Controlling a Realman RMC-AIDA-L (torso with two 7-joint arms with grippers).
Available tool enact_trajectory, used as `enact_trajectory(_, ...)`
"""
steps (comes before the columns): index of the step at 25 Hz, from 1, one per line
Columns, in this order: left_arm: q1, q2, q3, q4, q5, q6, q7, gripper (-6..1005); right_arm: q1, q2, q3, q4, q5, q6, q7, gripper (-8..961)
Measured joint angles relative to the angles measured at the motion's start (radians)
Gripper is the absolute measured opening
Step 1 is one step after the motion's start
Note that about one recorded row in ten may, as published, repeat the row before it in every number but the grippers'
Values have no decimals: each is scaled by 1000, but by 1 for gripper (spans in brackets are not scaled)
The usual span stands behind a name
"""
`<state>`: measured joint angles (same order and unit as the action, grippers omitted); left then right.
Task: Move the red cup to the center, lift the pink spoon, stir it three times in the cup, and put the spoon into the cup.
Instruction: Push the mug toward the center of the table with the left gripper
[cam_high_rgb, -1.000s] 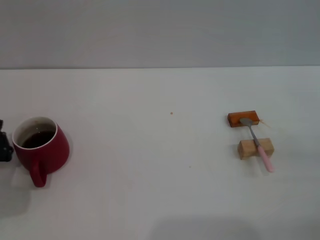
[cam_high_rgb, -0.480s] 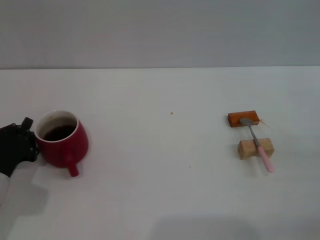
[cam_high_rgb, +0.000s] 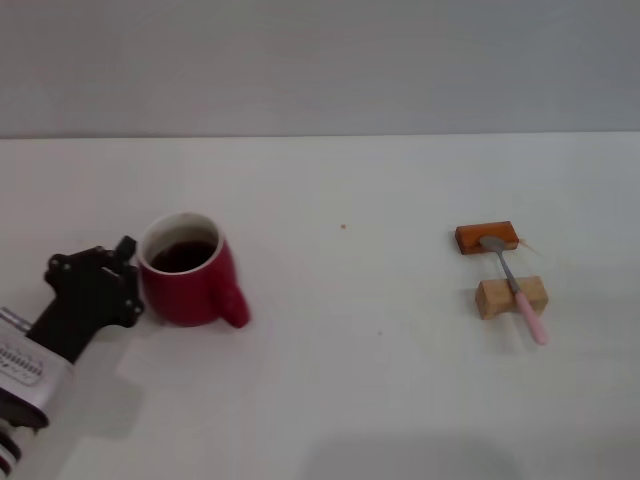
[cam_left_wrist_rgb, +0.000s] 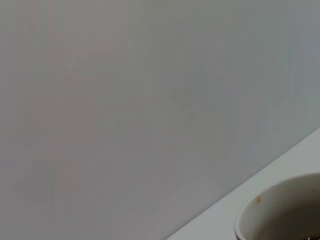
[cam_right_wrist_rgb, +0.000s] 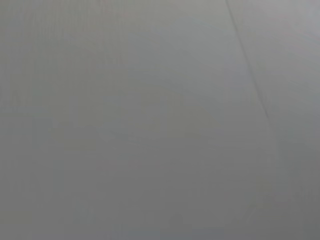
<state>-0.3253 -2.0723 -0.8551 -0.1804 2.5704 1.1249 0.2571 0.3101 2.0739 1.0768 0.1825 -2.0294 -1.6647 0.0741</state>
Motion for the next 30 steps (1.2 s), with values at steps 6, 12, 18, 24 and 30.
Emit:
enact_trajectory(6, -2, 0, 67, -58, 0, -12, 3, -1, 2, 0, 0, 0, 0, 0, 0, 593)
enact_trajectory(12, -17, -1, 113, -80, -1, -32, 4, -1, 5, 0, 0, 0, 0, 1, 1, 594)
enact_trajectory(18, -56, 1, 74, -67, -8, -70, 11, -1, 4, 0, 2, 0, 0, 0, 1, 594)
enact_trajectory(24, -107, 5, 33, -33, -7, -121, 42, -1, -1, 0, 2, 0, 0, -7, 1, 593)
enact_trajectory(30, -137, 5, 39, -13, -1, -136, 43, -1, -4, 0, 3, 4, 1, -8, 1, 593)
